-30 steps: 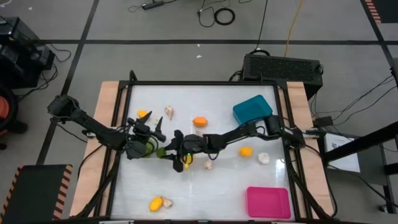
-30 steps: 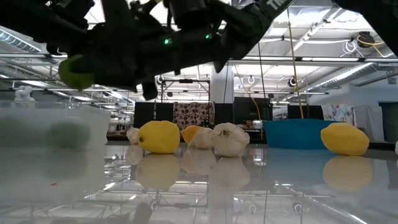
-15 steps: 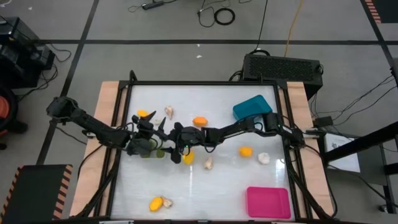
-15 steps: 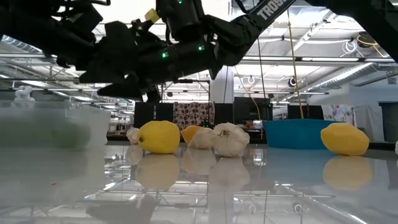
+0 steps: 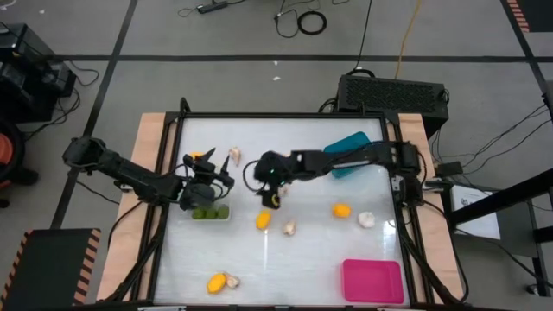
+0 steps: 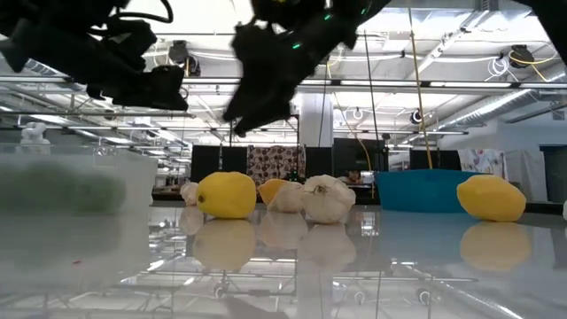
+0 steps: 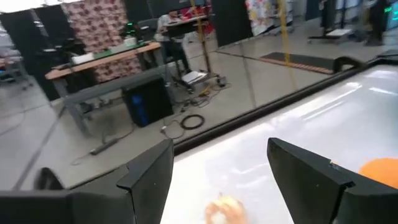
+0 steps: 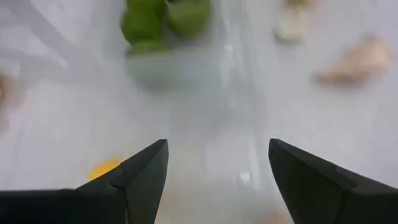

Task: Sort produce into baskets
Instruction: Put the yellow lemon into the blue bin

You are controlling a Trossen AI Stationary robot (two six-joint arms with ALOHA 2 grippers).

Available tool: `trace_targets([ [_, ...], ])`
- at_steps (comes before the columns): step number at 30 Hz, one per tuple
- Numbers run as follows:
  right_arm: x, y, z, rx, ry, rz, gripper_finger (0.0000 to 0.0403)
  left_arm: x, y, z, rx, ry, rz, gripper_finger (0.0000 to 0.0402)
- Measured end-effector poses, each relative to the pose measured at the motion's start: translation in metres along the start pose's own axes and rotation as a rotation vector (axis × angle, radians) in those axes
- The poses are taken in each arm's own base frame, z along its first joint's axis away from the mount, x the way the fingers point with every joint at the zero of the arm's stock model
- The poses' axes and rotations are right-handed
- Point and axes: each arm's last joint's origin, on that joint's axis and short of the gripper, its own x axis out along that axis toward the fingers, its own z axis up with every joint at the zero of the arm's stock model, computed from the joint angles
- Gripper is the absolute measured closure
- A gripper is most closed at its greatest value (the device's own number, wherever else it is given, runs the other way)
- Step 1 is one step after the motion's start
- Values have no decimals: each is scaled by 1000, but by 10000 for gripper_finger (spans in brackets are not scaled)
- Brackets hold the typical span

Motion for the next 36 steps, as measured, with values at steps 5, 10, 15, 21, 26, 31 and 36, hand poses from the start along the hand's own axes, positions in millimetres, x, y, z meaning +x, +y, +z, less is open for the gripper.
trace_targets([
  [5, -47, -13, -9, 76, 183, -44, 138, 19, 1, 9, 31, 53, -159, 135],
  [10, -91, -7, -28, 106, 399, -140, 138, 37, -1, 21, -54, 51, -486, 135],
  [15, -125, 5, -57, 58, 452, -327, 138, 46, -3, 24, -105, 49, -672, 135],
  [21, -161, 14, -106, 197, 429, -350, 138, 55, -25, 48, -100, 9, -940, 135],
  [26, -174, 17, -150, 375, 385, -371, 138, 68, -52, 74, 10, -30, -993, 135],
  [31, -174, 28, -185, 302, 414, -285, 138, 82, -77, 87, 101, 96, -1020, 135],
  [36, -160, 34, -203, 122, 394, -140, 138, 92, -98, 80, 129, 164, -1076, 135],
])
